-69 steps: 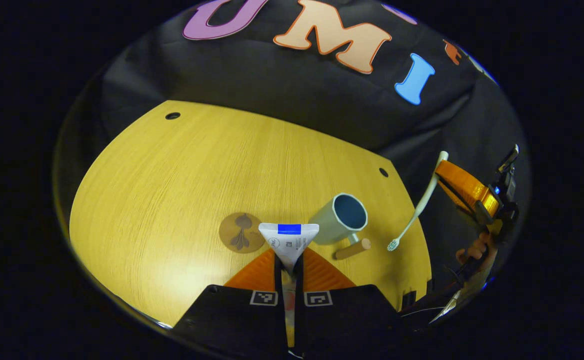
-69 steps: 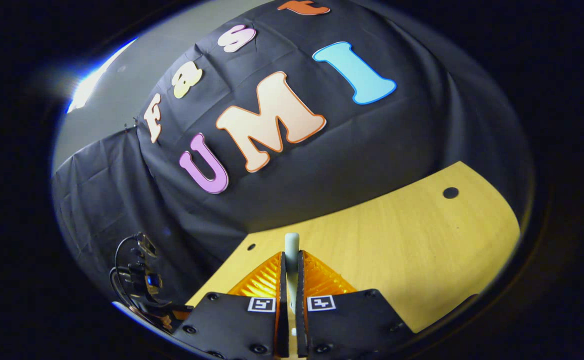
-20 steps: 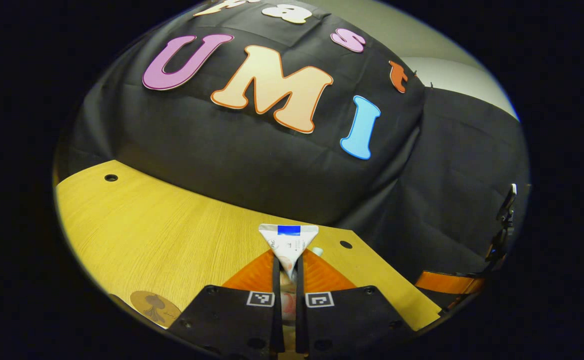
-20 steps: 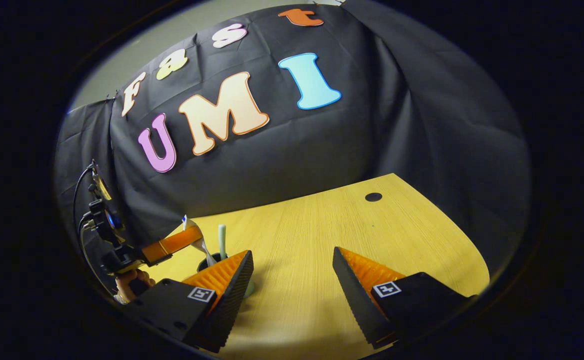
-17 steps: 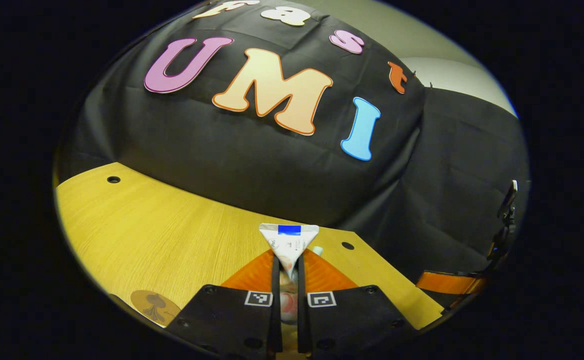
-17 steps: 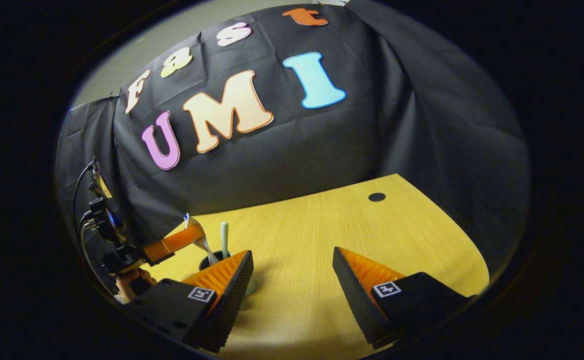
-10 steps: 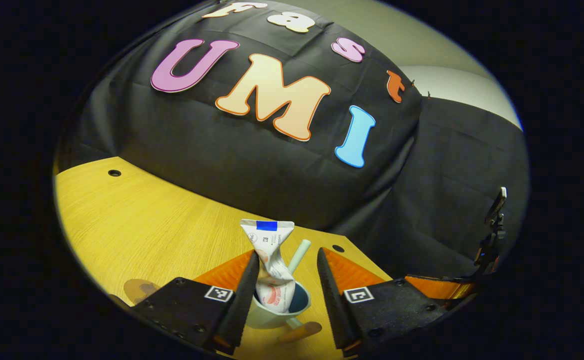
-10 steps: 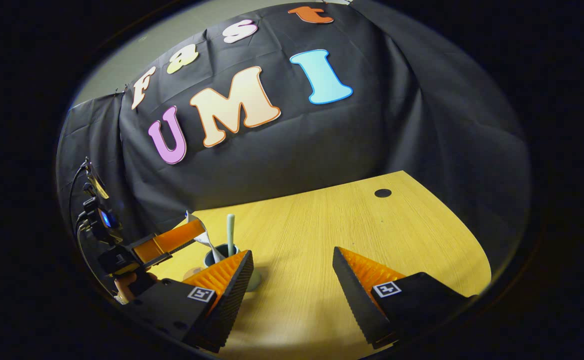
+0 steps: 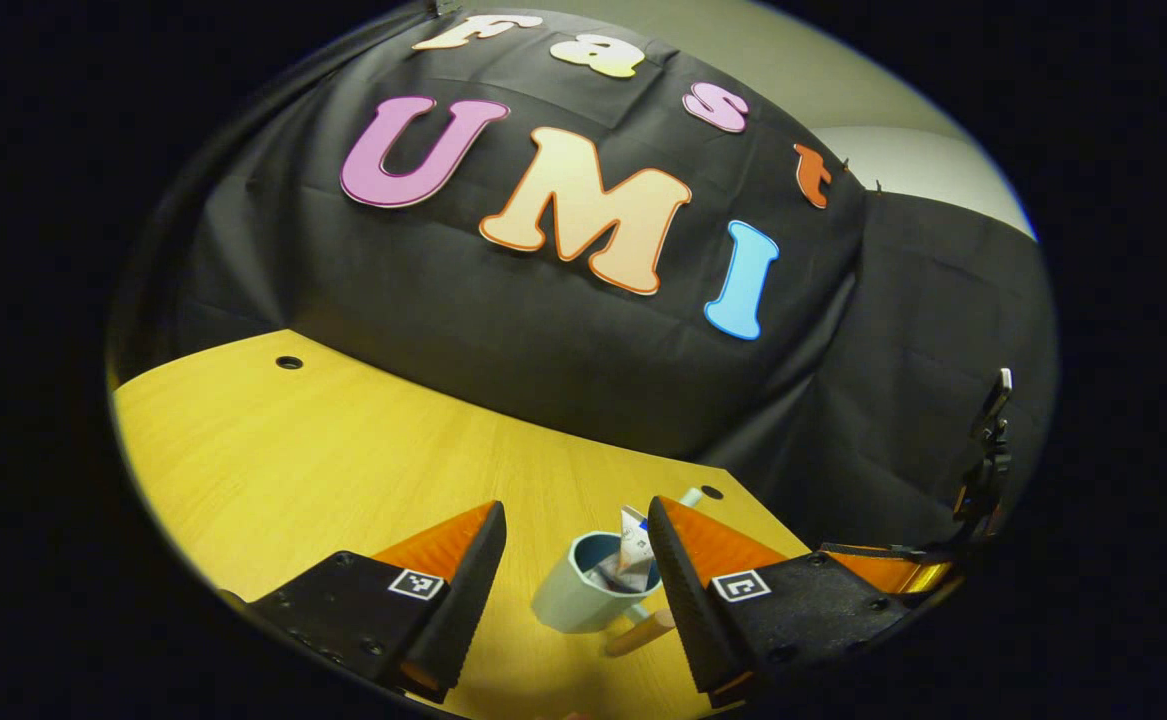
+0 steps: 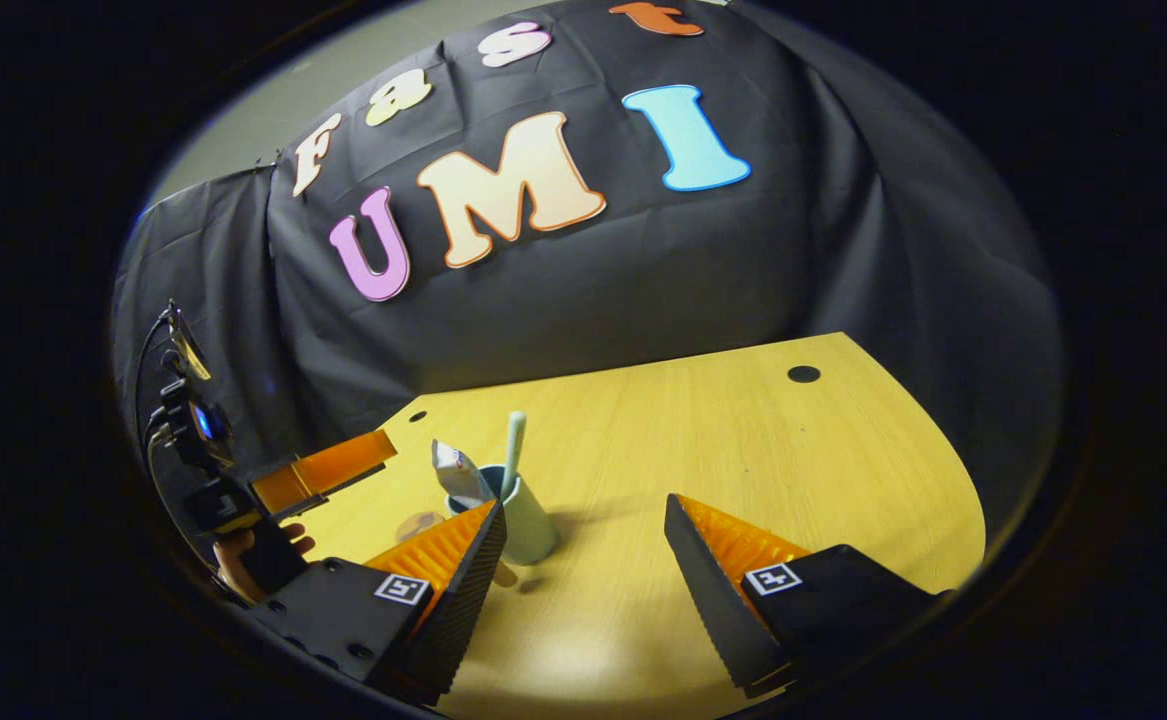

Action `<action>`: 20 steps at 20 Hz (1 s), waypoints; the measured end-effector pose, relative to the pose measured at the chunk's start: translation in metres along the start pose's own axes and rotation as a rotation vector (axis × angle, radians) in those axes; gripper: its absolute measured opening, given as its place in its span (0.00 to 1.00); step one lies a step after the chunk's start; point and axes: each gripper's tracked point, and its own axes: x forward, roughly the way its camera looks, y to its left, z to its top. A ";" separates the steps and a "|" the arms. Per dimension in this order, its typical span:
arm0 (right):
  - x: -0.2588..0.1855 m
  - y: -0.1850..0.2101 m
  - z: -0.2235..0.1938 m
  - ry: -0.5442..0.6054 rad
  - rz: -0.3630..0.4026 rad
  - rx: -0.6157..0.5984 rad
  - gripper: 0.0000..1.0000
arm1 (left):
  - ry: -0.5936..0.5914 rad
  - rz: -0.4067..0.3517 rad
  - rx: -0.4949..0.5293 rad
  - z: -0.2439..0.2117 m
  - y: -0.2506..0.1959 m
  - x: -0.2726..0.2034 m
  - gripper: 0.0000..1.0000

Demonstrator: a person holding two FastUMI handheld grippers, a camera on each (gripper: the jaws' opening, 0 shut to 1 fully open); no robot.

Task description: Put the toothbrush and toothpaste on the desktop into the cup, then pick up the cup and place it on the coaster on the desktop.

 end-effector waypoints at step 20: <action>0.078 0.089 -0.069 0.460 0.002 -0.252 0.95 | 0.202 0.373 0.084 -0.009 0.179 -0.120 0.88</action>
